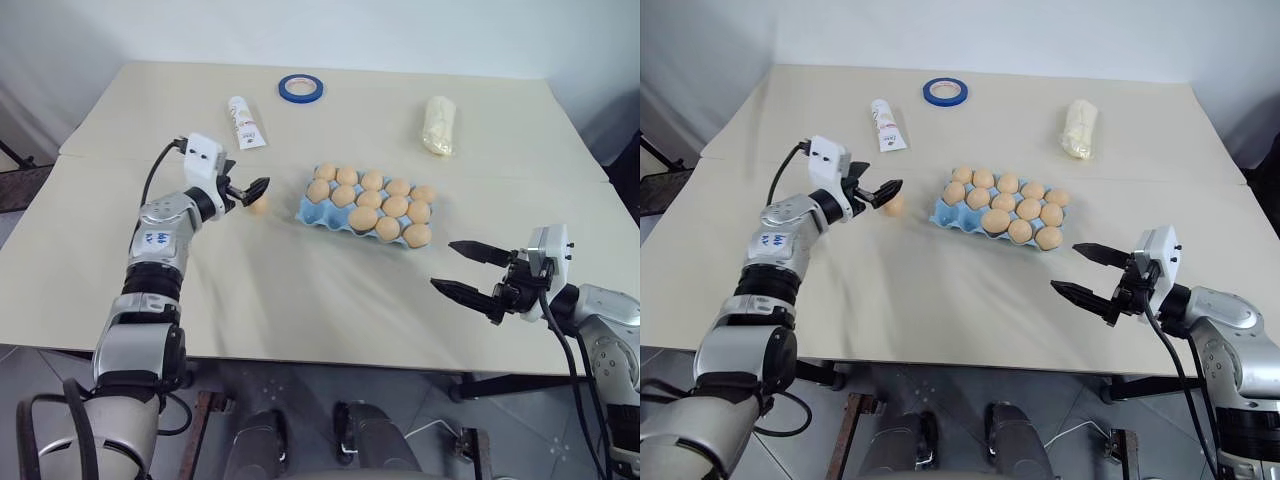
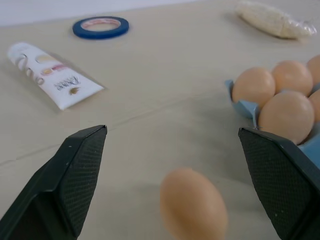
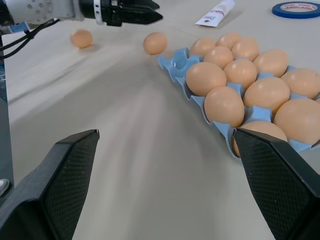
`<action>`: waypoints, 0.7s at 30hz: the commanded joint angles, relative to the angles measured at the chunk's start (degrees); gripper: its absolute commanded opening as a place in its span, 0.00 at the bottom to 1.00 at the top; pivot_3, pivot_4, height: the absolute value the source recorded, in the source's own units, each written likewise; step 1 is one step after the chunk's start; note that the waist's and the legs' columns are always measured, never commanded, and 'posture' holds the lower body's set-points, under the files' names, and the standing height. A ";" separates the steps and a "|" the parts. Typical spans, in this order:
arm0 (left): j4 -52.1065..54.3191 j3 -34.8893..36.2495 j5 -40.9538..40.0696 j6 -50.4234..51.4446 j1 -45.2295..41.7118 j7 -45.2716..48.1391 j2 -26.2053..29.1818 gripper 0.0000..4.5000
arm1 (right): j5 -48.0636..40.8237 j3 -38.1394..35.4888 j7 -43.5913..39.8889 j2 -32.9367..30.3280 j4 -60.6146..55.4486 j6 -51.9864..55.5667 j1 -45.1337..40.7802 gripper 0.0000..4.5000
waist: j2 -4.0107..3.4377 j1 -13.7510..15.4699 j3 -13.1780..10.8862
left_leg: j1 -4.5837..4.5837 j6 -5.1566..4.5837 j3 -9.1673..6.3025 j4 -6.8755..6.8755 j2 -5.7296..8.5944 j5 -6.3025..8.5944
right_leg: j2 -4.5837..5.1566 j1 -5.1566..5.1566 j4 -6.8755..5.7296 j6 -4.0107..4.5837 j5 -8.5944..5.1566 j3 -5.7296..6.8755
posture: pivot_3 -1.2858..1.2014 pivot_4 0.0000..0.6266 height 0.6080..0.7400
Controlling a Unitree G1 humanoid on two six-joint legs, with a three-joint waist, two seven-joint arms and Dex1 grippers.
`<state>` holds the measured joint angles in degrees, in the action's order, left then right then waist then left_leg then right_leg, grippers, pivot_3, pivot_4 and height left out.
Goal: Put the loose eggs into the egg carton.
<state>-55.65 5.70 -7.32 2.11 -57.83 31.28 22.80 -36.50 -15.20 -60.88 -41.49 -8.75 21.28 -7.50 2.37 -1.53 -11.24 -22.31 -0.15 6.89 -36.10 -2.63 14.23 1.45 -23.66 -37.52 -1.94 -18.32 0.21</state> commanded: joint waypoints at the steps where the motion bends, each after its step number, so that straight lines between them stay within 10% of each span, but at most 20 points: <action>1: -4.06 0.41 0.91 -4.12 -3.46 -0.63 -0.56 1.00 | -1.04 -2.62 0.96 -0.33 -2.65 -0.28 1.23 1.00 | 0.00 -0.03 0.00 | -0.01 0.01 0.00 0.01 0.00 0.01 | 0.00 -0.01 0.00 0.00 0.00 0.00 | 0.52 0.24 1.00; 15: -16.08 -2.01 6.30 -2.11 -7.93 -3.03 -3.95 1.00 | -0.67 -1.80 1.11 -0.17 -2.04 -0.22 0.99 1.00 | 0.02 0.00 -0.01 | -0.03 0.03 -0.01 -0.04 0.01 0.01 | -0.01 -0.03 -0.05 -0.01 -0.01 0.02 | 0.52 0.24 1.00; 21: -17.15 -1.48 6.56 -2.41 -8.73 -3.98 -4.47 0.66 | -0.53 -2.14 1.39 -0.31 -2.32 -0.08 1.63 1.00 | 0.02 0.01 -0.01 | -0.03 0.05 0.00 -0.02 0.01 0.02 | -0.01 -0.04 -0.04 -0.02 -0.01 0.03 | 0.52 0.24 1.00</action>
<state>-72.94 3.74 -1.12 0.16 -64.58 27.62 18.38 -36.52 -16.18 -59.61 -41.49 -10.01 21.36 -6.06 2.39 -1.52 -11.26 -22.34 -0.10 6.89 -36.14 -2.62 14.25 1.44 -23.70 -37.56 -1.95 -18.33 0.23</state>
